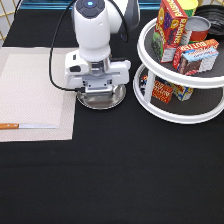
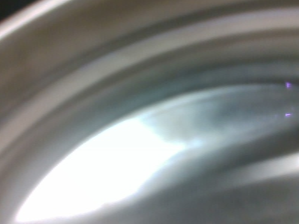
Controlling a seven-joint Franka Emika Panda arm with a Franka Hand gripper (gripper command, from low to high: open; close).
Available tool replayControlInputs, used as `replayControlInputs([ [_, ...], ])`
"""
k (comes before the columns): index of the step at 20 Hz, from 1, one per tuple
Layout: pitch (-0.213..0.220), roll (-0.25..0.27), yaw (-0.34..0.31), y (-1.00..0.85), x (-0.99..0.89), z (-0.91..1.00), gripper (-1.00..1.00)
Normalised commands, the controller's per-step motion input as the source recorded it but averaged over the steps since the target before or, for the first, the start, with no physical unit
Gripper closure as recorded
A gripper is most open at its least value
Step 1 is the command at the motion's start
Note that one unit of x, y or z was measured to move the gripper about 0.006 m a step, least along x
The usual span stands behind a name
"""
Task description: Arrange plate and fork
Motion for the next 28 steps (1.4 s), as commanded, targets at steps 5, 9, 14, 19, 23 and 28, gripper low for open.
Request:
replayControlInputs([
  [5, 0.075, 0.068, -0.001, -0.73, 0.28, 0.31, -1.0],
  [9, 0.067, 0.065, 0.0, -0.75, 0.33, 0.25, -1.0],
  [14, 0.065, 0.087, 0.0, -0.77, 0.39, 0.2, -1.0],
  [19, 0.056, 0.086, 0.0, -0.8, 0.39, 0.22, -1.0],
  [23, 0.055, 0.064, 0.018, -0.79, 0.43, 0.28, -1.0],
  [28, 0.066, 0.06, 0.028, -0.78, 0.44, 0.19, -1.0],
])
